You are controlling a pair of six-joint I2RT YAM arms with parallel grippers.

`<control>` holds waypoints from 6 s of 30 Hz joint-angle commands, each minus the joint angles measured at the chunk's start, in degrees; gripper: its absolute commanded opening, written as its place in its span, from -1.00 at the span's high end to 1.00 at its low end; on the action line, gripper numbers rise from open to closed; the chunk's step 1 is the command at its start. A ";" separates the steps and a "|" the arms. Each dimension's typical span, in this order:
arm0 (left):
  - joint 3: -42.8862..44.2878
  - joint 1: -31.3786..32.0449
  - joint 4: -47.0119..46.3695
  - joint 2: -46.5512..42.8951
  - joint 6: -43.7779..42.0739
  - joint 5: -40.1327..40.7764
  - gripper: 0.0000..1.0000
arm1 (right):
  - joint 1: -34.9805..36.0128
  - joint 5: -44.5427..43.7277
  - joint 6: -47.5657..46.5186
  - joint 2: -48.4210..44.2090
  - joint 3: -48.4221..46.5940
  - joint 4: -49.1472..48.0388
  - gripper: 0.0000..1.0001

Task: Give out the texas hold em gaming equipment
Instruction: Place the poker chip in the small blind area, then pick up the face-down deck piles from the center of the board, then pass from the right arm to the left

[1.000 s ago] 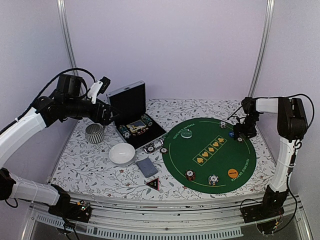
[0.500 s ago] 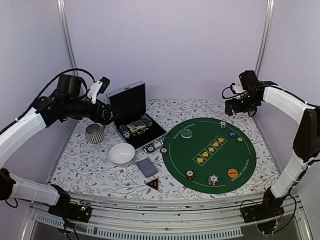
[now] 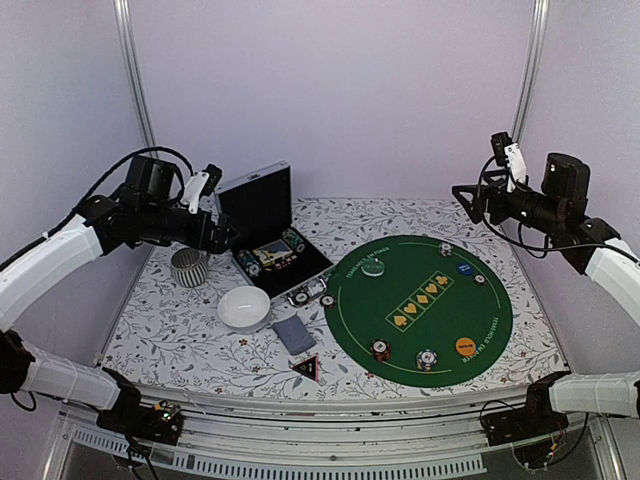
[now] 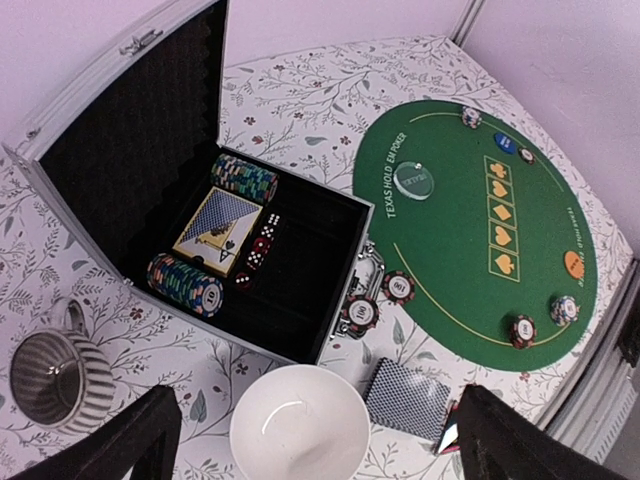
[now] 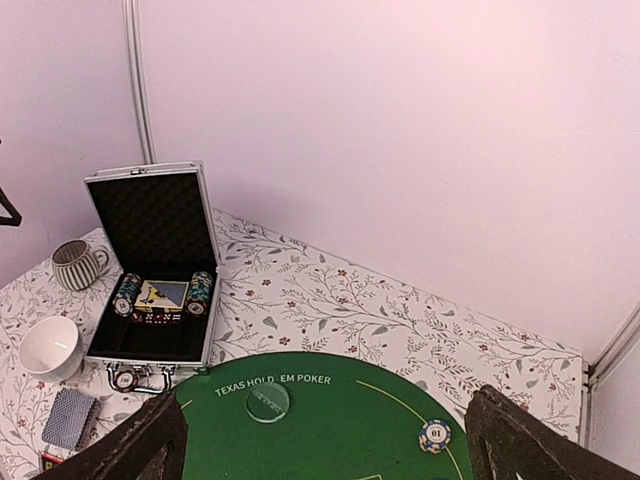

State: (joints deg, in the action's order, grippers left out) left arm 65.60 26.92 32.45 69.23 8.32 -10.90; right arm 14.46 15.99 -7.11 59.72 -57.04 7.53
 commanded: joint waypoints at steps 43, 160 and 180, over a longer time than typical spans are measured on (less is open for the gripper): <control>-9.00 3.70 0.42 -4.32 4.06 2.08 -0.96 | 46.99 -22.00 21.36 54.45 -29.89 16.25 -0.98; -31.70 13.65 -39.76 -15.77 -24.88 -31.84 -0.96 | 54.54 -5.17 -15.46 42.88 -42.89 31.52 0.28; -30.54 15.42 -40.44 -14.84 -25.43 -30.39 -0.29 | 54.63 -6.74 -17.03 44.45 -45.93 33.00 0.31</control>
State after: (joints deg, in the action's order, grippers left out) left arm 33.78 41.58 -6.98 54.63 -16.34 -41.10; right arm 68.64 10.20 -23.44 103.39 -100.88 40.16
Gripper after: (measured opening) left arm 0.675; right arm 0.440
